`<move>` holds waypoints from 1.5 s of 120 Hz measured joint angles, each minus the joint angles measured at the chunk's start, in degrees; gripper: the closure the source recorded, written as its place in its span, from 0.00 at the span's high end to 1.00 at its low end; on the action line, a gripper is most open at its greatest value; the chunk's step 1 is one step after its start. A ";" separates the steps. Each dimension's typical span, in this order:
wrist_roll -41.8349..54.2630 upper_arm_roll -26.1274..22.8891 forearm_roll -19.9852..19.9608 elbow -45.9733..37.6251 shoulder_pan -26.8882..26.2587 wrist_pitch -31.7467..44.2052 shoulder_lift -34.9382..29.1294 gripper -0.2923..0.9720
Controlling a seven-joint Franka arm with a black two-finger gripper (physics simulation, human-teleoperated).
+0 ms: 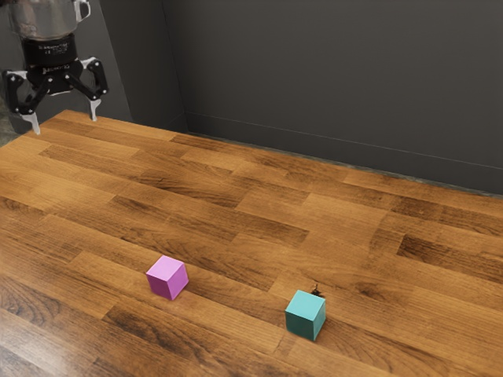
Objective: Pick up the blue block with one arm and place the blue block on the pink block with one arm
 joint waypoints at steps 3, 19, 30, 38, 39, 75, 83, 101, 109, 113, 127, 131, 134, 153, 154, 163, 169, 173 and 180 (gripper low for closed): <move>-1.65 -0.21 -0.02 -0.62 0.00 0.79 -0.01 0.77; -9.38 -0.39 0.12 -2.70 -0.30 3.76 0.04 0.77; -13.82 -1.19 0.21 -1.78 -6.51 4.13 3.07 0.77; -15.46 -1.92 -1.08 0.51 -13.04 3.45 7.01 0.77; -15.53 -1.98 -1.35 1.14 -13.82 3.38 7.85 0.77; -0.50 -8.55 -1.89 -0.60 -18.83 15.75 24.78 0.77; 5.09 -8.75 -2.12 -1.62 -18.85 21.55 27.85 0.77; 16.74 -9.78 -3.86 -2.98 -19.15 32.24 32.15 0.77; 23.02 -9.83 -4.18 -3.06 -19.00 35.54 34.03 0.77; 25.99 -9.83 -4.34 -3.06 -18.91 36.92 34.94 0.77; 35.16 -9.80 -5.05 -6.26 -18.77 43.04 35.69 0.77; 37.41 -9.79 -5.21 -8.09 -18.82 44.79 35.14 0.77; 38.98 -9.79 -5.31 -9.63 -18.88 46.08 34.56 0.77; 47.49 -9.80 -7.62 -16.13 -19.42 53.15 32.25 0.77; 47.88 -9.80 -7.73 -16.21 -19.43 53.43 32.22 0.77; 50.25 -9.80 -9.95 -17.09 -19.43 55.50 32.17 0.77; 51.21 -9.78 -12.09 -17.99 -19.33 56.51 32.30 0.77; 51.46 -9.75 -13.43 -18.48 -19.18 57.04 32.45 0.77; 51.57 -9.72 -15.02 -18.90 -19.06 57.79 32.63 0.77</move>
